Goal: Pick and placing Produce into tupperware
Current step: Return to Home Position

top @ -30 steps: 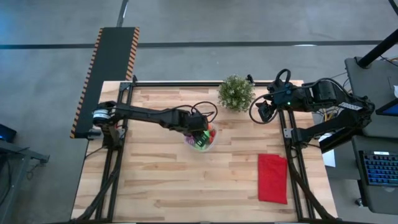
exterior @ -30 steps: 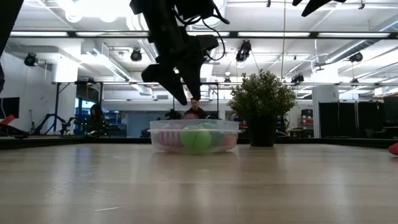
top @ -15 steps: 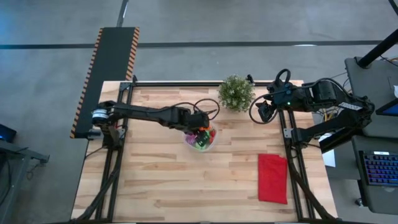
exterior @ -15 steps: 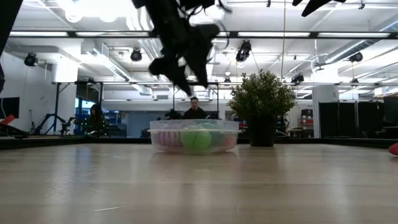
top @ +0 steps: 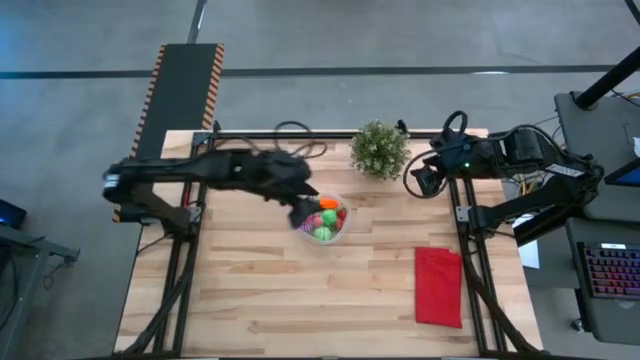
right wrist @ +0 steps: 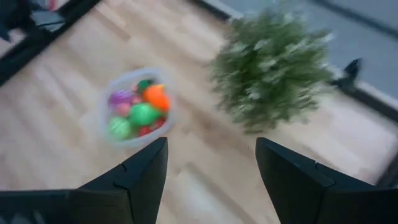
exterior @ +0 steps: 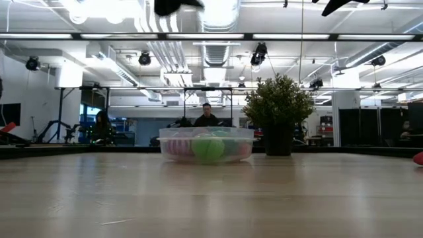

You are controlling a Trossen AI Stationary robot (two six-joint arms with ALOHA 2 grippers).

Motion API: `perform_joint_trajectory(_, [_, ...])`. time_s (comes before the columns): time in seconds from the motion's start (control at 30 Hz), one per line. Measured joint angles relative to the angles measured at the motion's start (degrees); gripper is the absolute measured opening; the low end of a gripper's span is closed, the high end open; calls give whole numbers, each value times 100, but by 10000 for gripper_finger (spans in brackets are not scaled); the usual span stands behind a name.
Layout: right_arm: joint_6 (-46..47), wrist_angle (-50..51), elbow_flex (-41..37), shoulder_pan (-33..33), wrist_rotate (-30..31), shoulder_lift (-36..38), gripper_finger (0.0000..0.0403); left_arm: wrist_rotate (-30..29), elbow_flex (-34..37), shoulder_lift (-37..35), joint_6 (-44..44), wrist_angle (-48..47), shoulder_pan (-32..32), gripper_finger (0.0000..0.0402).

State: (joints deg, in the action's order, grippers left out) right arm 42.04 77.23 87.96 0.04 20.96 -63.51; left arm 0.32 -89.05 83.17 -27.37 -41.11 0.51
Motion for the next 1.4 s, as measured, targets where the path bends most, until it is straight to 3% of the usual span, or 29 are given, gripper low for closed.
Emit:
perform_joint_trajectory(0.2, [-946,-1186,-11,228,-1431,53,235,518,464,-968,573,871,266,240])
perform_joint_trajectory(0.4, [-1682,-2694,-392,446,-1666,58,235,1109,2015,-1629,866,3116,538,240])
perform_joint_trajectory(0.53, [-1854,-3554,-1058,440,-2114,215,235,1413,3225,-2039,578,4348,518,240])
perform_joint_trajectory(0.67, [-1832,-3885,-1785,288,-2155,681,235,1522,4170,-2632,521,5202,508,240])
perform_joint_trajectory(0.8, [-1788,-3978,-2321,166,-2132,1603,235,1482,4767,-3527,650,5382,419,240])
perform_joint_trajectory(1.13, [-2361,-5547,-3814,169,-2088,3757,235,1090,5915,-5618,1117,5304,280,240])
perform_joint_trajectory(1.4, [-2540,-5641,-4838,169,-1928,4951,235,921,6917,-7059,1138,5426,280,240])
